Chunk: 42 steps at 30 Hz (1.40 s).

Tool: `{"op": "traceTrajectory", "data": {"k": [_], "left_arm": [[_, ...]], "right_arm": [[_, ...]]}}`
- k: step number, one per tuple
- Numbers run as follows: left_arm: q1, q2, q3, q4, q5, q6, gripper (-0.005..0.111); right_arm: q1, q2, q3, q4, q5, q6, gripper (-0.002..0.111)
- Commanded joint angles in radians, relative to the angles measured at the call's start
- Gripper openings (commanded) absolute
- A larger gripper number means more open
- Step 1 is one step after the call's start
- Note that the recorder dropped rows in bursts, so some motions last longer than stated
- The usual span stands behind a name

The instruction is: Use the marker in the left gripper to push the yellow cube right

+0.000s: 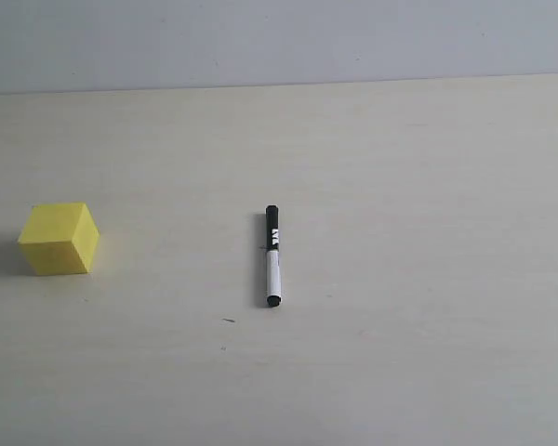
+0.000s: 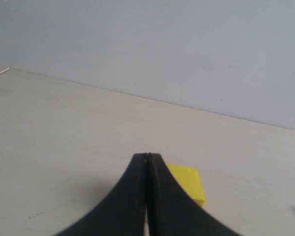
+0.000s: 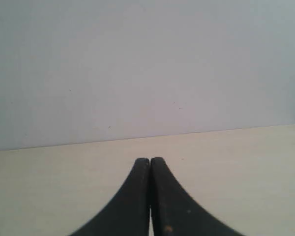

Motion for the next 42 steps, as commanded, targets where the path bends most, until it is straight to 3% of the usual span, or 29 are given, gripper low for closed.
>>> {"op": "traceTrajectory", "data": {"k": [1, 7, 14, 15, 17, 24, 27, 36, 40, 42], "left_arm": [[-0.007, -0.004, -0.002, 0.004, -0.001, 0.002, 0.000], [-0.006, -0.004, -0.002, 0.017, -0.016, 0.111, 0.000], [-0.006, -0.004, -0.002, 0.008, -0.032, 0.093, 0.000], [-0.006, -0.004, -0.002, -0.093, -0.075, -0.061, 0.000], [-0.006, -0.004, -0.002, -0.148, -0.114, -0.163, 0.000], [-0.006, -0.004, -0.002, -0.148, -0.503, -0.158, 0.000], [-0.006, -0.004, -0.002, -0.148, -0.563, -0.158, 0.000], [-0.006, 0.003, -0.002, -0.148, -0.548, -0.242, 0.000], [-0.006, 0.113, -0.136, 0.063, -0.337, -0.375, 0.000], [-0.006, 0.201, -0.213, 0.189, -0.321, -0.462, 0.001]], "right_arm": [[-0.007, -0.007, 0.004, 0.000, -0.002, 0.001, 0.000], [-0.007, -0.007, 0.004, 0.000, -0.002, 0.001, 0.000], [-0.007, -0.007, 0.004, 0.000, -0.002, 0.001, 0.000], [-0.007, -0.007, 0.004, 0.000, -0.002, 0.001, 0.000], [-0.007, -0.007, 0.004, 0.000, -0.002, 0.001, 0.000], [-0.007, -0.007, 0.004, 0.000, -0.002, 0.001, 0.000], [-0.007, -0.007, 0.004, 0.000, -0.002, 0.001, 0.000], [-0.007, -0.007, 0.004, 0.000, -0.002, 0.001, 0.000], [-0.007, -0.007, 0.004, 0.000, -0.002, 0.001, 0.000], [-0.007, -0.007, 0.004, 0.000, -0.002, 0.001, 0.000]]}}
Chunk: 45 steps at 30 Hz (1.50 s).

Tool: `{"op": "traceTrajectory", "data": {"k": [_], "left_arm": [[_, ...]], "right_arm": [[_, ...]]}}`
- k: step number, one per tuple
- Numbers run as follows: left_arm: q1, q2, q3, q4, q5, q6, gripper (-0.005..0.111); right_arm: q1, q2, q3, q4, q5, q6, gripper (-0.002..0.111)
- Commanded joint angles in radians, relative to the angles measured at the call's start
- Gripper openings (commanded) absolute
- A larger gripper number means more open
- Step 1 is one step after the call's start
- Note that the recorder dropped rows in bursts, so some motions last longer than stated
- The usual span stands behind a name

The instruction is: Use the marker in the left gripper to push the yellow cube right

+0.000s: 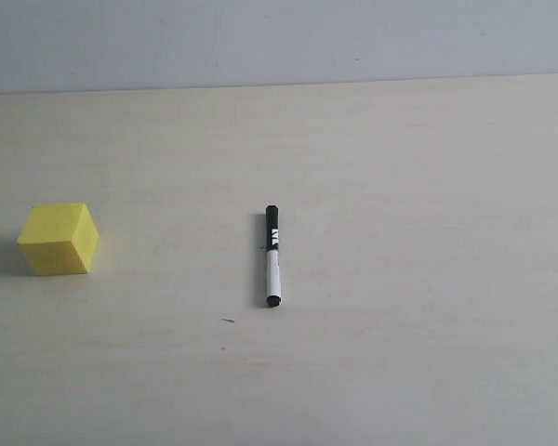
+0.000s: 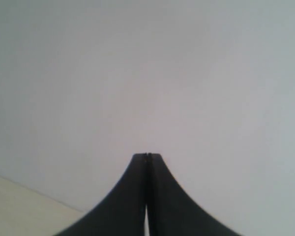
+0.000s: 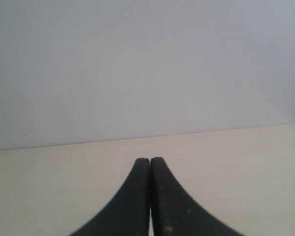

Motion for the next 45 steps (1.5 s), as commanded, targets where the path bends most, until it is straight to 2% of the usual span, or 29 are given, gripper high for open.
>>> {"op": "traceTrajectory", "data": {"k": [1, 3, 5, 7, 9, 10, 13, 19, 25, 29, 32, 36, 39, 45], "left_arm": [[-0.006, 0.170, -0.176, 0.268, 0.090, -0.179, 0.003], [-0.006, 0.261, -0.287, 0.384, 0.140, -0.241, 0.013], [-0.024, 0.359, -0.409, 0.464, 0.279, -0.269, 0.027], [-0.069, 0.454, -0.522, 0.460, 0.441, -0.203, 0.043], [-0.125, 0.547, -0.598, 0.425, 0.552, -0.074, 0.051], [-0.157, 0.601, -0.651, 0.391, 0.609, 0.023, 0.051], [-0.237, 0.783, -0.779, 0.297, 0.781, 0.150, 0.048], [-0.342, 1.131, -1.041, 0.200, 1.048, 0.160, 0.052], [-0.507, 1.407, -1.169, 0.039, 1.101, 0.194, 0.052], [-0.609, 1.534, -1.225, 0.042, 1.087, 0.220, 0.052], [-0.657, 1.592, -1.229, 0.042, 1.093, 0.350, 0.051], [-0.681, 1.652, -1.229, 0.042, 1.120, 0.464, 0.051], [-0.684, 1.677, -1.229, 0.025, 1.076, 0.414, 0.051], [-0.684, 1.721, -1.233, -0.101, 1.050, 0.323, 0.051]], "right_arm": [[-0.007, -0.007, 0.004, 0.000, -0.002, 0.001, 0.000], [-0.007, -0.007, 0.004, 0.000, -0.002, 0.001, 0.000], [-0.007, -0.007, 0.004, 0.000, -0.002, 0.001, 0.000], [-0.007, -0.007, 0.004, 0.000, -0.002, 0.001, 0.000], [-0.007, -0.007, 0.004, 0.000, -0.002, 0.001, 0.000], [-0.007, -0.007, 0.004, 0.000, -0.002, 0.001, 0.000], [-0.007, -0.007, 0.004, 0.000, -0.002, 0.001, 0.000], [-0.007, -0.007, 0.004, 0.000, -0.002, 0.001, 0.000], [-0.007, -0.007, 0.004, 0.000, -0.002, 0.001, 0.000], [-0.007, -0.007, 0.004, 0.000, -0.002, 0.001, 0.000], [-0.007, -0.007, 0.004, 0.000, -0.002, 0.001, 0.000], [-0.007, -0.007, 0.004, -0.004, -0.002, 0.001, 0.000], [-0.007, -0.007, 0.004, -0.004, -0.002, 0.001, 0.000], [-0.007, -0.007, 0.004, -0.004, -0.002, 0.001, 0.000]]}}
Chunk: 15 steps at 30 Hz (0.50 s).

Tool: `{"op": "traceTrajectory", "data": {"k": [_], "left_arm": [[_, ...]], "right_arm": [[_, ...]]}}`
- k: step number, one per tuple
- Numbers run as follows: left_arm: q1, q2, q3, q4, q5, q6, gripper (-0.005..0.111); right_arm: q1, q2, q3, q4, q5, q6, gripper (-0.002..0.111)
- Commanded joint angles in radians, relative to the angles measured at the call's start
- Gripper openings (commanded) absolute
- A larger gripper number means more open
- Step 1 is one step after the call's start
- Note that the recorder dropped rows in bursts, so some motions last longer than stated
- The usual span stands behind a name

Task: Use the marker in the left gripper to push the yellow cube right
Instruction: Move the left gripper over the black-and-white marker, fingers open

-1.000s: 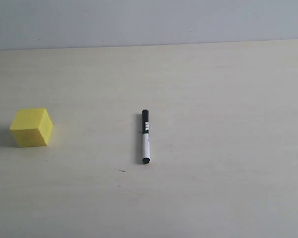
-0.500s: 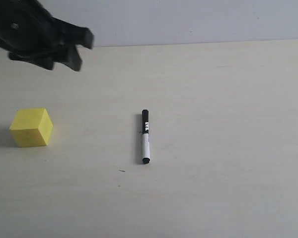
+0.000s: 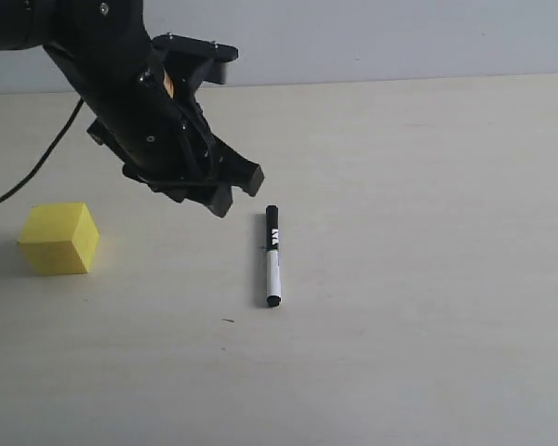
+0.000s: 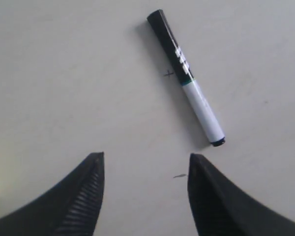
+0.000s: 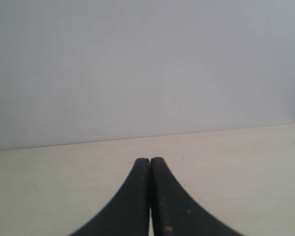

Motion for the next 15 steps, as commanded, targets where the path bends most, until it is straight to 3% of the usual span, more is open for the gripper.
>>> {"op": "traceTrajectory", "data": {"k": [1, 5, 9, 15], "left_arm": [[-0.005, 0.033, -0.018, -0.090, -0.041, -0.087, 0.051], [-0.005, 0.087, -0.077, -0.193, -0.078, -0.120, 0.053], [-0.005, 0.173, -0.152, -0.257, -0.013, -0.138, 0.061], [-0.007, 0.314, -0.287, -0.261, 0.119, -0.200, 0.061]], "right_arm": [[-0.007, -0.007, 0.004, -0.004, -0.002, 0.001, 0.000], [-0.007, -0.007, 0.004, -0.004, -0.002, 0.001, 0.000], [-0.007, -0.007, 0.004, -0.004, -0.002, 0.001, 0.000], [-0.007, -0.007, 0.004, -0.004, -0.002, 0.001, 0.000]]}}
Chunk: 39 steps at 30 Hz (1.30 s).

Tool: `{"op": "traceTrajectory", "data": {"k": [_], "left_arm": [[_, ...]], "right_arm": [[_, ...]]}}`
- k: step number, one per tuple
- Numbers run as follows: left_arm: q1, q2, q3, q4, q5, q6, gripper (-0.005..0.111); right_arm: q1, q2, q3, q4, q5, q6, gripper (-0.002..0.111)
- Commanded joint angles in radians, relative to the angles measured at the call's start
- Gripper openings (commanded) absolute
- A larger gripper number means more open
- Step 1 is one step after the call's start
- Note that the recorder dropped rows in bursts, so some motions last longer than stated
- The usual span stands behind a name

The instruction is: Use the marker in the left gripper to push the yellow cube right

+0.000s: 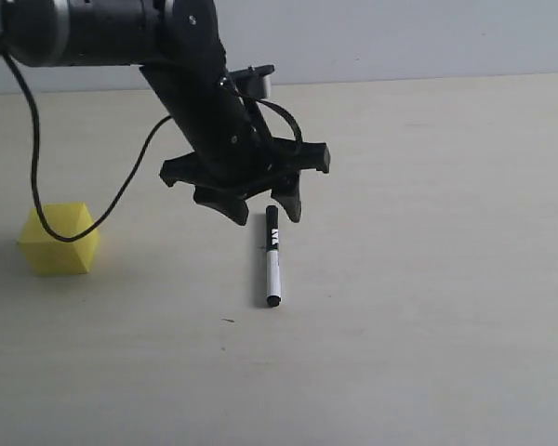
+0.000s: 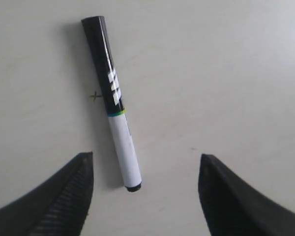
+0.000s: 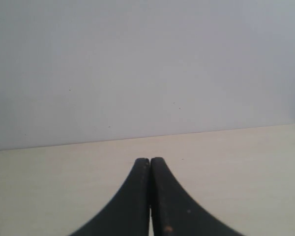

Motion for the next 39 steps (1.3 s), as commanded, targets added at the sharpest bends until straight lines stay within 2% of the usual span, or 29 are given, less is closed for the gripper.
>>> {"op": "traceTrajectory", "data": {"k": [1, 4, 11, 26, 32, 39], "left_arm": [[-0.009, 0.090, -0.089, -0.005, 0.106, -0.036, 0.061], [-0.017, 0.146, -0.142, 0.044, 0.150, -0.047, 0.061], [-0.017, 0.223, -0.204, 0.066, 0.154, -0.066, 0.061], [-0.017, 0.240, -0.205, 0.101, 0.144, -0.077, 0.061], [-0.017, 0.240, -0.205, 0.079, 0.133, 0.015, 0.061], [-0.017, 0.240, -0.205, 0.081, 0.131, 0.015, 0.061]], "right_arm": [[-0.007, -0.007, 0.004, -0.004, -0.002, 0.001, 0.000], [-0.007, -0.007, 0.004, -0.004, -0.002, 0.001, 0.000], [-0.007, -0.007, 0.004, -0.001, -0.002, 0.001, 0.000], [-0.007, -0.007, 0.004, -0.001, -0.002, 0.001, 0.000], [-0.007, -0.007, 0.004, -0.001, -0.002, 0.001, 0.000], [-0.007, -0.007, 0.004, -0.001, -0.002, 0.001, 0.000]]}}
